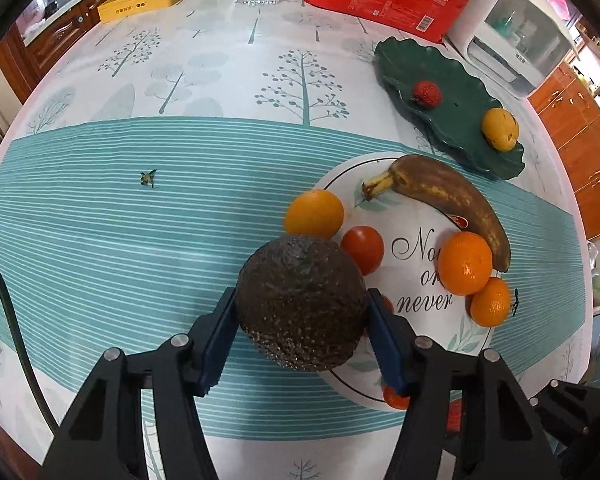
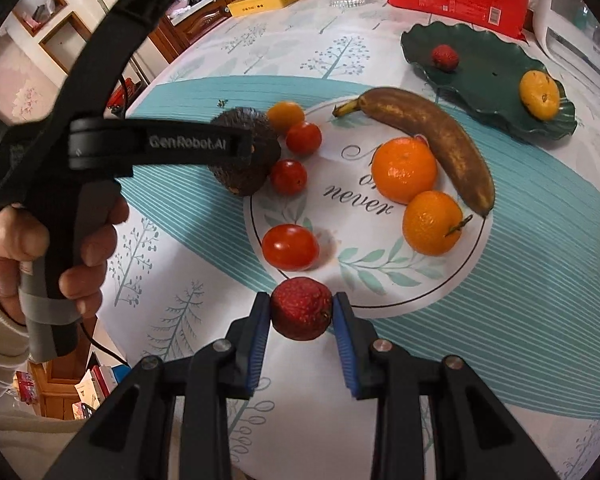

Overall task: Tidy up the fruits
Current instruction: 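Carry the avocado and dark red fruit in both tools to the green plate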

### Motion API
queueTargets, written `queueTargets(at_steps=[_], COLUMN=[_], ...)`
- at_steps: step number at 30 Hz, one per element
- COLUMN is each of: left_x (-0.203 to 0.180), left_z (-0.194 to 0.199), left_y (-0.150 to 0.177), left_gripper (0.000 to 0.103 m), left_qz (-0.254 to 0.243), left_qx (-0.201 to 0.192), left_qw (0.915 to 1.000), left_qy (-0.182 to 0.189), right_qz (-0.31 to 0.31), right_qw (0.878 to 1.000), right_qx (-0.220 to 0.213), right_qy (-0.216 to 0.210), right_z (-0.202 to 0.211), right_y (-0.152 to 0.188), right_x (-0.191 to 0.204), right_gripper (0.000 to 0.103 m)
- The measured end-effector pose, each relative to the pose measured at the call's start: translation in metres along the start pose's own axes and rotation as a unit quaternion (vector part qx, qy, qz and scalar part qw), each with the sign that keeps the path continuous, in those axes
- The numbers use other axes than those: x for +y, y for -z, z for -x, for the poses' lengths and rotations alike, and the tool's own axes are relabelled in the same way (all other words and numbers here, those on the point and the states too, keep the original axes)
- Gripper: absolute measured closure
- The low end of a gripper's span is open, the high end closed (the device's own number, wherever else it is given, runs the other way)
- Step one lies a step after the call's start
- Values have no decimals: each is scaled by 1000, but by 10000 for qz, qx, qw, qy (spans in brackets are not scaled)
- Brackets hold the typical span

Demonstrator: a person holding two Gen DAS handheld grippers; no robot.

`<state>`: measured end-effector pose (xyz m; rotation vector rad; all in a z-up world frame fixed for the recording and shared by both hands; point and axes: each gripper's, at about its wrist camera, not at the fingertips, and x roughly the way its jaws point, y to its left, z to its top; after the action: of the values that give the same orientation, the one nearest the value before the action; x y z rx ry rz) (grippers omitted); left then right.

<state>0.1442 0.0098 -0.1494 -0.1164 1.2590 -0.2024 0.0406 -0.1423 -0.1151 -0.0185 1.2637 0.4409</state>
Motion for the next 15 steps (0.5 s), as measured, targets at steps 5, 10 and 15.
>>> queueTargets(at_steps=[5,10,15], left_x=[-1,-16,-35], left_z=[13,47,86], left_y=[0,-12,-31], left_gripper=[43,43,43], left_qz=[8,-251,-544], left_qx=[15,-264,-643], left_qw=[10000,9992,9961], left_qy=[97,146,264], right_qz=[28,9,-43], right_qw=[9997,9986,9955], right_qx=[-232,-519,-894], right_qy=[7,110,300], right_z=[23,49,82], right_y=[-8,-26,-48], right_x=[-3,-11,-23], right_gripper=[72,72,72])
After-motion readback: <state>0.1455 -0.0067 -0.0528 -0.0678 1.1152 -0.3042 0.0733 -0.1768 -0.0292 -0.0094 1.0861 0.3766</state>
